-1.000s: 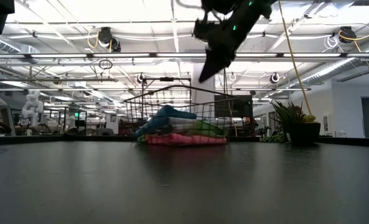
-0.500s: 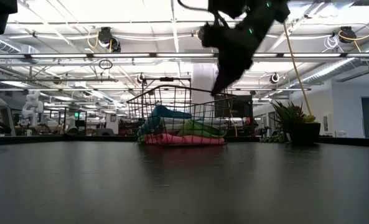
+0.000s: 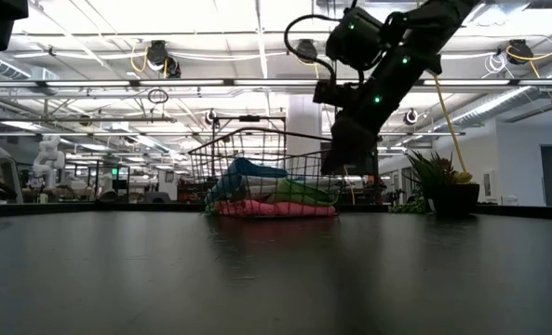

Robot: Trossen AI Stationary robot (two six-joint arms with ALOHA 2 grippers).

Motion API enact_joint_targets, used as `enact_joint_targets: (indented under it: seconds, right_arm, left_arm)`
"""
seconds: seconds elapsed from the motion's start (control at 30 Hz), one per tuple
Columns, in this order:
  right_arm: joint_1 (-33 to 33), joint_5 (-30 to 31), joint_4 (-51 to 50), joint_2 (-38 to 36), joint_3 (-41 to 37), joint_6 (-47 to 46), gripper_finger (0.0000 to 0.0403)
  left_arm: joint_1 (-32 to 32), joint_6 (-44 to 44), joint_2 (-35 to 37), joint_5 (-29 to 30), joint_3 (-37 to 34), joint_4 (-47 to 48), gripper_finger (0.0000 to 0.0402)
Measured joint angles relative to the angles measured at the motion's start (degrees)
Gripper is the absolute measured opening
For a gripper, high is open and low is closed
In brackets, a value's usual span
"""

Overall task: Fold microfiber towels
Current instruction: Adjust the wire basket

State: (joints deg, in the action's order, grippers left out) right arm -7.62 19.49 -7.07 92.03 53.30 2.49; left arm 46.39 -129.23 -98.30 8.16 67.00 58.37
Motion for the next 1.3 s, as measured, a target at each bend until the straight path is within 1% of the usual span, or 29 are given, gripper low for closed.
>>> enact_joint_targets:
  seconds: [0.27,0.37,0.47,0.53,0.6,0.67,0.7,0.8,0.87,0.9,1.0,1.07,1.2,1.3]
  right_arm:
    - [-6.80,0.10,-0.11,-1.22,0.00,6.01,0.0000]
    - [-10.06,0.78,-0.07,-2.80,0.00,9.57,0.0000]
    - [-13.50,3.43,0.10,-5.23,0.00,13.20,0.0000]
    - [-15.79,3.34,0.13,-7.19,0.00,14.49,0.0000]
    - [-17.58,3.18,-0.07,-9.28,0.00,13.97,0.0000]
    - [-18.50,2.60,-0.11,-11.97,0.00,9.56,0.0000]
    - [-18.56,1.03,-0.33,-13.46,0.00,6.92,0.0000]
    - [-16.21,-6.78,-1.88,-17.57,0.03,-1.72,0.0000]
    - [-12.79,-10.86,-2.82,-19.44,0.04,-5.59,0.0000]
    - [-10.57,-11.79,-2.64,-19.92,0.04,-6.25,0.0000]
    - [-3.23,-11.76,-2.40,-19.80,0.09,-6.64,0.0000]
    - [1.40,-10.65,-1.03,-18.06,0.09,-8.15,0.0000]
    - [8.80,-10.48,3.63,-12.14,0.09,-9.73,0.0000]
    - [12.23,-9.41,9.07,-6.50,0.09,-9.95,0.0000]
  left_arm:
    - [0.00,0.00,0.00,-0.02,0.00,-0.15,0.0195]
    - [0.00,0.00,0.00,-0.02,0.00,-0.13,0.0195]
    - [0.00,0.00,0.00,-0.02,0.00,-0.17,0.0195]
    - [0.01,0.01,0.00,-0.02,0.00,-0.22,0.0195]
    - [0.01,0.02,0.00,-0.02,0.00,-0.20,0.0195]
    - [0.00,0.02,0.00,-0.02,0.00,-0.10,0.0195]
    - [0.00,0.02,0.00,-0.02,0.00,-0.04,0.0195]
    - [0.00,0.02,0.00,-0.02,0.00,0.04,0.0195]
    - [-0.20,0.02,0.00,-0.03,0.00,0.08,0.0195]
    - [-0.36,0.02,0.00,-0.03,0.00,0.13,0.0195]
    - [-1.23,0.61,0.00,-0.04,0.00,0.20,0.0195]
    - [-1.93,1.64,0.00,-0.02,0.00,0.24,0.0195]
    - [-3.75,4.57,0.00,-0.04,0.00,0.39,0.0195]
    - [-5.11,6.85,0.00,-0.02,0.00,0.37,0.0195]
